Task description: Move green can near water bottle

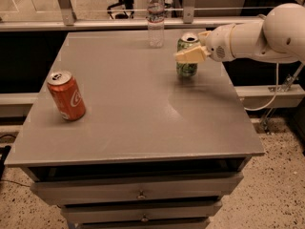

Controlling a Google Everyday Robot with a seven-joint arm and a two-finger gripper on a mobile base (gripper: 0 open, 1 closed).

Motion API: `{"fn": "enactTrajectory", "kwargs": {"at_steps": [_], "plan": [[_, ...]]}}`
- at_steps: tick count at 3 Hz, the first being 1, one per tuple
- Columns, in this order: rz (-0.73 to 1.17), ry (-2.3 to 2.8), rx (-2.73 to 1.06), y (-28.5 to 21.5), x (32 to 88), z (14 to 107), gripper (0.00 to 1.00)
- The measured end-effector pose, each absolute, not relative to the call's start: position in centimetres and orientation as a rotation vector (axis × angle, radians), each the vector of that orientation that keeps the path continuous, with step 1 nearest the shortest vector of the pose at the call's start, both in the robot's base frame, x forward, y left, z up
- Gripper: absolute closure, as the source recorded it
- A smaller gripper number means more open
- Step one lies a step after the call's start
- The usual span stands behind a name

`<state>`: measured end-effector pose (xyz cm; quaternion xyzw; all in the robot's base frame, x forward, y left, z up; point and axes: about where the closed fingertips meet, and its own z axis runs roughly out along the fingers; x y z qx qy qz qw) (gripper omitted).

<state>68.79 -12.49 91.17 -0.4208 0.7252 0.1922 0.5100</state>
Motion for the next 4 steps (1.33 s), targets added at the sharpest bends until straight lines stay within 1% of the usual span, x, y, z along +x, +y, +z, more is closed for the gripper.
{"fn": "enactTrajectory", "kwargs": {"at_steps": [1,2,3,4], "plan": [[0.435,1.691,-0.987,-13.6,70.9,92.2,1.00],[0.377,1.629,-0.939,-15.6,75.1,93.3,1.00],[0.294,1.586,-0.879,-17.9,81.5,94.7,1.00],[0.281,1.583,-0.880,-17.5,83.8,94.8,1.00]]}}
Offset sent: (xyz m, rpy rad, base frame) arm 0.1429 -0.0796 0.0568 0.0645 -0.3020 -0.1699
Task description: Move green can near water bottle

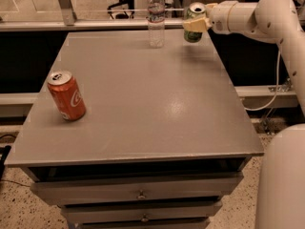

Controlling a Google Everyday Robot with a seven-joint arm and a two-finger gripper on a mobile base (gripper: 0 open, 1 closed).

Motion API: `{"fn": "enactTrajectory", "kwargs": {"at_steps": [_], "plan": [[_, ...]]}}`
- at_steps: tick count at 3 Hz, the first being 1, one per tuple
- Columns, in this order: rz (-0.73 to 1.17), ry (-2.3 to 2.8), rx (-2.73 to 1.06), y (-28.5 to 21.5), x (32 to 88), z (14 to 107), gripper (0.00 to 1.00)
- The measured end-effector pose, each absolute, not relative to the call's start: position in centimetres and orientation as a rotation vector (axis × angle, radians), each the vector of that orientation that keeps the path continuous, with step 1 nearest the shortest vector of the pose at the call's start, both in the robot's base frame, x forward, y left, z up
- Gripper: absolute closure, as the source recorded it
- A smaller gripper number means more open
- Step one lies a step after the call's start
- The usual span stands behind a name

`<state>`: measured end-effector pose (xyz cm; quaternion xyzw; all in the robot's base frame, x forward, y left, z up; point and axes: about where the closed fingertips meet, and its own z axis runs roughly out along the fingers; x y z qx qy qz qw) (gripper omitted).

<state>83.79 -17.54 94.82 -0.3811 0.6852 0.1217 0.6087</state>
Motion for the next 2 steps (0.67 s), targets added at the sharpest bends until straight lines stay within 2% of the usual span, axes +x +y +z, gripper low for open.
{"fn": "enactTrajectory", "kwargs": {"at_steps": [2], "plan": [[0.405,1.640,-0.950,-13.5,84.8,92.2,1.00]]}}
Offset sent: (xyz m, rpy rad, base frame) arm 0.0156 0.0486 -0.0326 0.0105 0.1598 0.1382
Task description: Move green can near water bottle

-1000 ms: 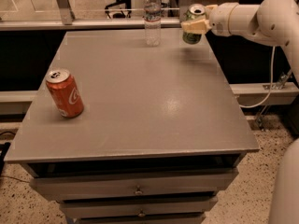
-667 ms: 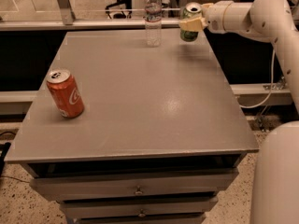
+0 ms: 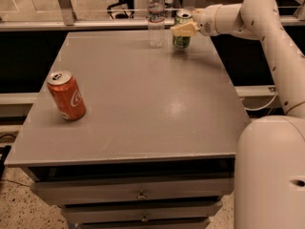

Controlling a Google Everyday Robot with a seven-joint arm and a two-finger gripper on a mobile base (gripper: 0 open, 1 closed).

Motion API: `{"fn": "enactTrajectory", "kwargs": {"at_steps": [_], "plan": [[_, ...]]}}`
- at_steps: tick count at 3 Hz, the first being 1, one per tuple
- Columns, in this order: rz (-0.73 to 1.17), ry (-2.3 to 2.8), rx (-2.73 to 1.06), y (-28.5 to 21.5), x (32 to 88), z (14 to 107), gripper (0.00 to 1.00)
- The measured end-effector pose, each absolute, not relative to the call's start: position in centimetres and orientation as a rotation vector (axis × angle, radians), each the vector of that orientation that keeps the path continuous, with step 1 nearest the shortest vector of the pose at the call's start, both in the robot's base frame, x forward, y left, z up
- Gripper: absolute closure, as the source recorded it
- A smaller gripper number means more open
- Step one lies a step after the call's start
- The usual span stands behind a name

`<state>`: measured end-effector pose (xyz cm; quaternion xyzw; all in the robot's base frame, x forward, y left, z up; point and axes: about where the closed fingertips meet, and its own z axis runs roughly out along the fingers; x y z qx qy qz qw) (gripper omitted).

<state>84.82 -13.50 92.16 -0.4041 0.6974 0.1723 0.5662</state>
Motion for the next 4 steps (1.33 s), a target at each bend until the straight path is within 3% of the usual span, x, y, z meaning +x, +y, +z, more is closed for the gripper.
{"fn": "enactTrajectory", "kwargs": {"at_steps": [1,2,4], "plan": [[0.445,1.649,-0.975,-12.3,84.9,91.6,1.00],[0.469,1.675,-0.996,-11.4,85.2,90.9,0.85],[0.485,1.711,-1.012,-10.9,85.8,89.9,0.38]]}}
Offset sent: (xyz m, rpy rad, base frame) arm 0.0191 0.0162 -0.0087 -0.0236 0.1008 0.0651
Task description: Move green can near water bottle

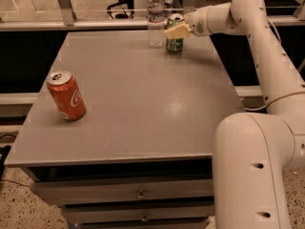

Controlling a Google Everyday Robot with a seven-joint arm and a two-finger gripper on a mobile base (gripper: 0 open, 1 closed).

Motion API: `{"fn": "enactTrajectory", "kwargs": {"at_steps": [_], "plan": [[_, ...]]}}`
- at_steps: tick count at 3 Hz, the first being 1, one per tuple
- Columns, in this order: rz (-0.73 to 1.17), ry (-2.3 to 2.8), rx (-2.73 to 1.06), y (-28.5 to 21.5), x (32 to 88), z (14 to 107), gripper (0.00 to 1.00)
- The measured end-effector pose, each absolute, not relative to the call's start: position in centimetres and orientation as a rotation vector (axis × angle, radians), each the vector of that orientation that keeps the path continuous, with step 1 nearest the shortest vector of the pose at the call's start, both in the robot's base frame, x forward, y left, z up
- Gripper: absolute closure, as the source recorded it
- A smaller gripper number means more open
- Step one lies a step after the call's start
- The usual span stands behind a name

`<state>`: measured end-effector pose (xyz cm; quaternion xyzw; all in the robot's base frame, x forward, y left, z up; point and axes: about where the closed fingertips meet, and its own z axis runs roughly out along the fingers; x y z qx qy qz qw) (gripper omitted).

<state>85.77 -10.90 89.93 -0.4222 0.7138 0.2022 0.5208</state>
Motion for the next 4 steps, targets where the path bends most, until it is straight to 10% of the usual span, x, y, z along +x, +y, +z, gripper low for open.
{"fn": "enactTrajectory", "kwargs": {"at_steps": [1,4], "plan": [[0.493,1.722,-1.011,-10.9,85.9,89.7,0.08],[0.495,1.730,-0.919,-16.2,84.2,91.5,0.00]]}}
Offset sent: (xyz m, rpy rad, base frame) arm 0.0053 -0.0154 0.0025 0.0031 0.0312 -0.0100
